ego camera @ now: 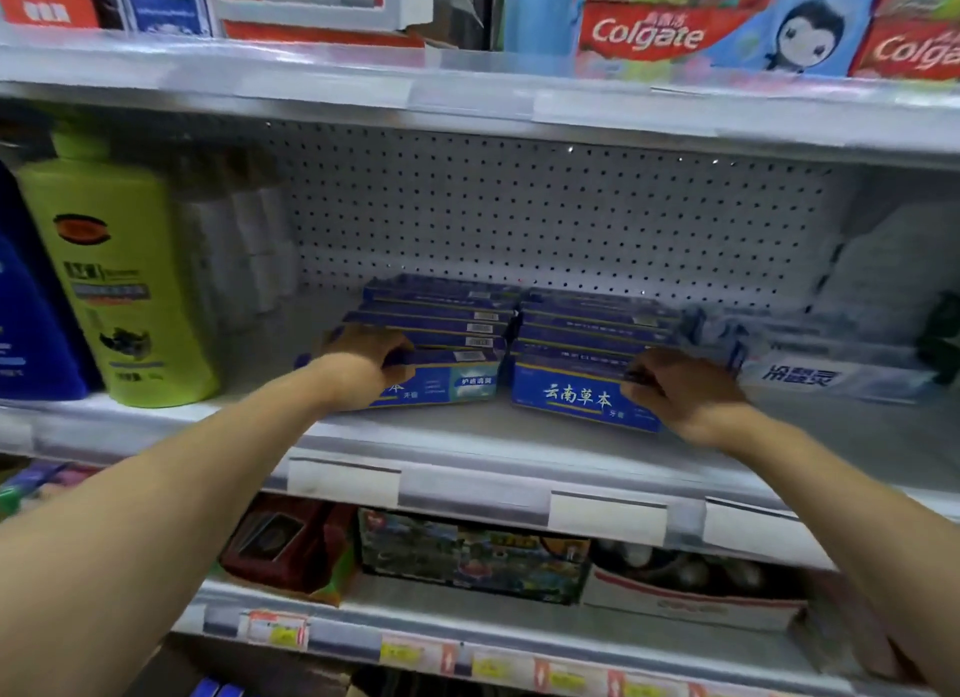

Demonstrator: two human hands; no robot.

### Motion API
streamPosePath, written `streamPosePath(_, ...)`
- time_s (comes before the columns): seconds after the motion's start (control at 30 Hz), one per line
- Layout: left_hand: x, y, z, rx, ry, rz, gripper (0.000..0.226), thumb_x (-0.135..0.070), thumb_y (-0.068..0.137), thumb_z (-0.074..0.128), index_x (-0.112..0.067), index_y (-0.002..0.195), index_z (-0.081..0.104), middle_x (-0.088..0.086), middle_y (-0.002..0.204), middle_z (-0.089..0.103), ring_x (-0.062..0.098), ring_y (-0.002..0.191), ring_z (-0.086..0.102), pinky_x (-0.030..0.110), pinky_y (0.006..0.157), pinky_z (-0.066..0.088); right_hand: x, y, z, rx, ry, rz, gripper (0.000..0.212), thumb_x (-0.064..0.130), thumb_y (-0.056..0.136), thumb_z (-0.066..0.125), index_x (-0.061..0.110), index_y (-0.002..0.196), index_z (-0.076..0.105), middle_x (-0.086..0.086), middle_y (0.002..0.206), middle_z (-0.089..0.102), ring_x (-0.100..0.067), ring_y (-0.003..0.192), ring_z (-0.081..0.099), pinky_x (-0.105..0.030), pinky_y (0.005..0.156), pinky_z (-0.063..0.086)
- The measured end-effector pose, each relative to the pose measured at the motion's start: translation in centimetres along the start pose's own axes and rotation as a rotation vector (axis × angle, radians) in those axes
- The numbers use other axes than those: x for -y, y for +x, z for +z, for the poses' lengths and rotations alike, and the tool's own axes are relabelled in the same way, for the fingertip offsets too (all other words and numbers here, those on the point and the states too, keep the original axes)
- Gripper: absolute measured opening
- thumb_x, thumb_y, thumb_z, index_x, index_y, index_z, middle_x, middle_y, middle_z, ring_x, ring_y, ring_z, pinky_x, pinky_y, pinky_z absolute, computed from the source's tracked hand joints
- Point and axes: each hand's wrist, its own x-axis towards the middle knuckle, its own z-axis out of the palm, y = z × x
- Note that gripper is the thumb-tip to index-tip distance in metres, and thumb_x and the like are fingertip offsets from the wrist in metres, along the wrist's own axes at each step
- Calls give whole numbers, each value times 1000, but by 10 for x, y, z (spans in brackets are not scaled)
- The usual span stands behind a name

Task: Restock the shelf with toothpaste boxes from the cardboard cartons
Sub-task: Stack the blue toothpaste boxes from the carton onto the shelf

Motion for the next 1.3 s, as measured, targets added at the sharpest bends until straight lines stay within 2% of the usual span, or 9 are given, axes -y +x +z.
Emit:
streamPosePath(0.1,2,6,7,-16,71,5,35,-31,92,55,-23,126,56,2,129,55,25,117,49,37,99,39,-4,5,6,-32,-72,-61,38,39,97,43,17,128,49,-5,130,47,-24,118,45,-28,93,34)
streamPosePath(0.23,4,8,12,-38,71,4,39,-31,91,55,-26,129,52,1,134,49,26,122,41,42,101,38,-6,6,11,-71,-138,-114,43,38,96,44,15,132,44,-6,133,41,-24,124,37,-28,100,26)
streamPosePath(0.4,-11,7,13,-155,61,-18,43,-17,89,57,-20,131,49,3,138,41,26,126,35,40,99,38,2,1,6,-92,-125,-127,69,36,89,58,16,146,24,-7,146,24,-25,136,18,-30,110,16)
streamPosePath(0.5,-13,-1,10,-177,98,-71,54,-23,88,59,-21,138,39,5,143,36,28,128,33,40,103,34,16,-1,1,-89,-89,-190,73,37,85,63,16,145,27,-5,145,24,-22,135,17,-29,108,15)
streamPosePath(0.63,-4,-27,-5,-208,61,-121,60,-28,85,63,-19,139,38,10,140,40,30,127,36,43,102,36,48,-9,-1,-102,-57,-299,70,39,85,63,15,143,32,-5,144,28,-23,133,21,-31,108,20)
streamPosePath(0.8,18,-87,-26,-213,118,-248,64,-39,86,62,-17,140,35,12,135,41,33,126,35,44,99,36,105,-30,0,-50,11,-382,70,43,85,62,20,143,30,-4,142,30,-25,132,24,-39,107,30)
streamPosePath(0.93,44,-150,-39,-197,78,-317,63,-36,87,63,-18,140,36,10,139,38,32,127,33,44,102,34,155,-56,9,-41,26,-515,68,44,85,61,19,141,32,-3,139,30,-23,130,23,-37,107,26)
streamPosePath(1.1,76,-240,-43,-113,75,-478,62,-36,85,64,-19,138,38,9,140,38,32,130,32,46,101,35,219,-92,33,7,77,-657,65,46,82,61,19,137,38,-2,137,35,-22,127,28,-37,107,29)
streamPosePath(1.3,110,-346,-6,56,53,-656,62,-37,85,63,-21,138,36,8,140,40,32,128,34,44,97,37,288,-132,86,132,83,-812,67,42,82,64,18,139,38,-3,139,35,-22,127,30,-33,105,27)
